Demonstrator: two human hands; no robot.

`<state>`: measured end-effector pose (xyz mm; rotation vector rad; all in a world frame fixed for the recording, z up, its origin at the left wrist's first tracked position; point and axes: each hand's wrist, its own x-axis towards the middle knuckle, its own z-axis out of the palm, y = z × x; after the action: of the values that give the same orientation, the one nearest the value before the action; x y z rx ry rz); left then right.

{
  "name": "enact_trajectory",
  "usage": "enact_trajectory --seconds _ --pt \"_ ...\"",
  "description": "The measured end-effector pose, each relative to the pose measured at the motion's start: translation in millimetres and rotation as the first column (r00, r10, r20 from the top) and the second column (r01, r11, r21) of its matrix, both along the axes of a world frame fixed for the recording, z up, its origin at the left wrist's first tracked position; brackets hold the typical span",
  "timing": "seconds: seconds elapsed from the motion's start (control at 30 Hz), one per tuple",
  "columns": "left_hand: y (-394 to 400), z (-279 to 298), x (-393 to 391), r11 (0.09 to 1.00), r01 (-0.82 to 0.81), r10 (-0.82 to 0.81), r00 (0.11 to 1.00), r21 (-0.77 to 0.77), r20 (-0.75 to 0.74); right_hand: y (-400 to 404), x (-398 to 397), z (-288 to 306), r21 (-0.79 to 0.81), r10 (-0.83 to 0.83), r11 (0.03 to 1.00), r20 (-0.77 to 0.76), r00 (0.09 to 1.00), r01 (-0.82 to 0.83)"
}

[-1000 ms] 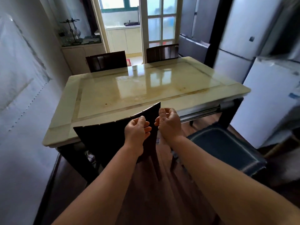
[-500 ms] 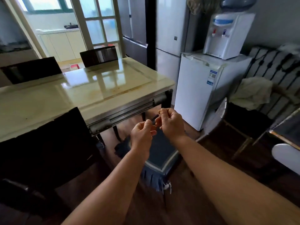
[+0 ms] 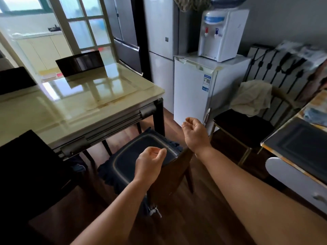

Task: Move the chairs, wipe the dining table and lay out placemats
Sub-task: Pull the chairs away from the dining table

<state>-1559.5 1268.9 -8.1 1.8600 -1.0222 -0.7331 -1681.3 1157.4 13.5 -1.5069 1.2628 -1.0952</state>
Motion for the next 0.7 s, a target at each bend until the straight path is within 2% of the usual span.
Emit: enact_trajectory --seconds 0.1,0.17,0.23,0.37,0.5,0.57,0.63,0.7 --pt "-4 -12 -2 0.998 -0.022 0.012 0.985 0.053 0.173 -28 -9 -7 0.031 -0.016 0.999 -0.074 0.997 0.019" --pt "-10 -14 -3 0.997 -0.069 0.057 0.973 0.046 0.225 -47 -14 -10 0.038 -0.015 0.999 -0.137 0.991 0.02" --pt "-15 -16 -5 0.995 -0.102 0.096 0.977 0.023 0.19 -68 -14 -12 0.04 0.012 0.999 -0.26 0.966 -0.002" --pt "-15 -20 -4 0.988 -0.156 0.155 0.976 -0.007 0.155 -96 -15 -25 0.03 0.041 0.999 -0.516 0.856 -0.03" --pt "-13 -25 1 0.964 -0.264 0.264 0.96 -0.019 0.091 -109 -26 -40 -0.012 0.084 0.993 -0.608 0.789 -0.116" --pt "-13 -25 0 0.931 -0.358 0.361 0.931 -0.065 0.048 -122 -36 -40 -0.107 0.065 0.981 -0.599 0.798 -0.16" --pt "-13 -29 1 0.867 -0.481 0.486 0.874 -0.131 0.005 -135 -43 -36 -0.127 0.034 0.984 -0.567 0.823 -0.129" --pt "-15 -35 -14 0.737 -0.656 0.653 0.753 -0.16 -0.077 -149 -55 -33 -0.089 0.078 0.984 -0.557 0.827 -0.153"
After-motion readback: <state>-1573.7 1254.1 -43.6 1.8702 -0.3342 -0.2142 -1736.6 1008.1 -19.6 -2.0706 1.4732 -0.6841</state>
